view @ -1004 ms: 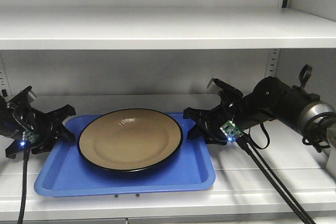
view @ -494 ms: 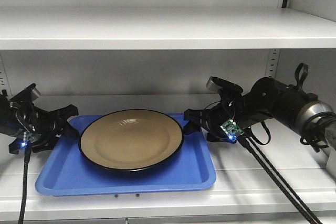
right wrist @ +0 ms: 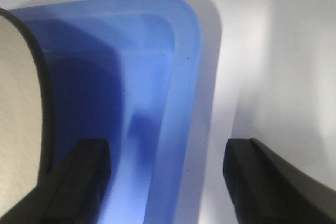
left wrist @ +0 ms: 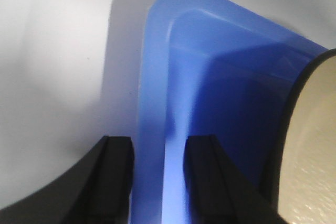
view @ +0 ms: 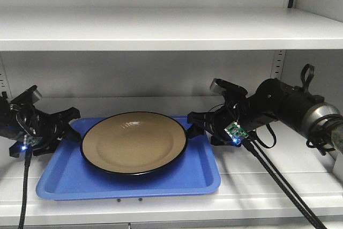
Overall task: Place disk in tray to left cabinet
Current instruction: 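Push the tray forward and lower it onto the lower shelf, then open the left gripper and withdraw it from the tray rim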
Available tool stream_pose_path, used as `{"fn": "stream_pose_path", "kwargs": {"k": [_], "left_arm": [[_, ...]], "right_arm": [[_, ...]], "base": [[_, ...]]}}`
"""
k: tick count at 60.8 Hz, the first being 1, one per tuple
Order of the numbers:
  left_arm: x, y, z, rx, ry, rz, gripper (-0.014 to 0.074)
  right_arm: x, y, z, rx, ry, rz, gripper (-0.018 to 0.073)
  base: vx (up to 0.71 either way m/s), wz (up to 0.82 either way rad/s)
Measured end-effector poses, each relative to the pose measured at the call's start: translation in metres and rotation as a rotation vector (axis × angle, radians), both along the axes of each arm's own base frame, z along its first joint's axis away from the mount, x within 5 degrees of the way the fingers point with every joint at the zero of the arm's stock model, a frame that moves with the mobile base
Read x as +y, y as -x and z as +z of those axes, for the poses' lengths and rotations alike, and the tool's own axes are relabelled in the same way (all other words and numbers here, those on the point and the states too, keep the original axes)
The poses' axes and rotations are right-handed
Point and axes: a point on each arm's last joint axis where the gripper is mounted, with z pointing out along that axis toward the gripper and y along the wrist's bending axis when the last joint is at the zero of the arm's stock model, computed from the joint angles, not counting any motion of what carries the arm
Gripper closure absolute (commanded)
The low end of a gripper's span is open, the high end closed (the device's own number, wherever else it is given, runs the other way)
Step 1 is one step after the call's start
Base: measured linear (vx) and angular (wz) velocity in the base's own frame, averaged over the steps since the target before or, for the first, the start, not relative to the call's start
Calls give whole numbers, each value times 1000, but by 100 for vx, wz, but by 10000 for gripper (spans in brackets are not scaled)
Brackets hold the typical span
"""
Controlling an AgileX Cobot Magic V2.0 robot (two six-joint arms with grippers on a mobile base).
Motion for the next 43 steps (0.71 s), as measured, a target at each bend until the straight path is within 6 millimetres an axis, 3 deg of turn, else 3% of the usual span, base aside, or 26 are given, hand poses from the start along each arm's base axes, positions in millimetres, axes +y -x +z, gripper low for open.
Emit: {"fn": "stream_pose_path", "kwargs": {"k": [26,43], "left_arm": [[0,0,0,2,1,-2,216],[1,6,14,-30,-11,-4,216]], "right_arm": [[0,0,0,0,0,0,27],[0,0,0,0,0,0,27]], "base": [[0,0],[0,0]]}}
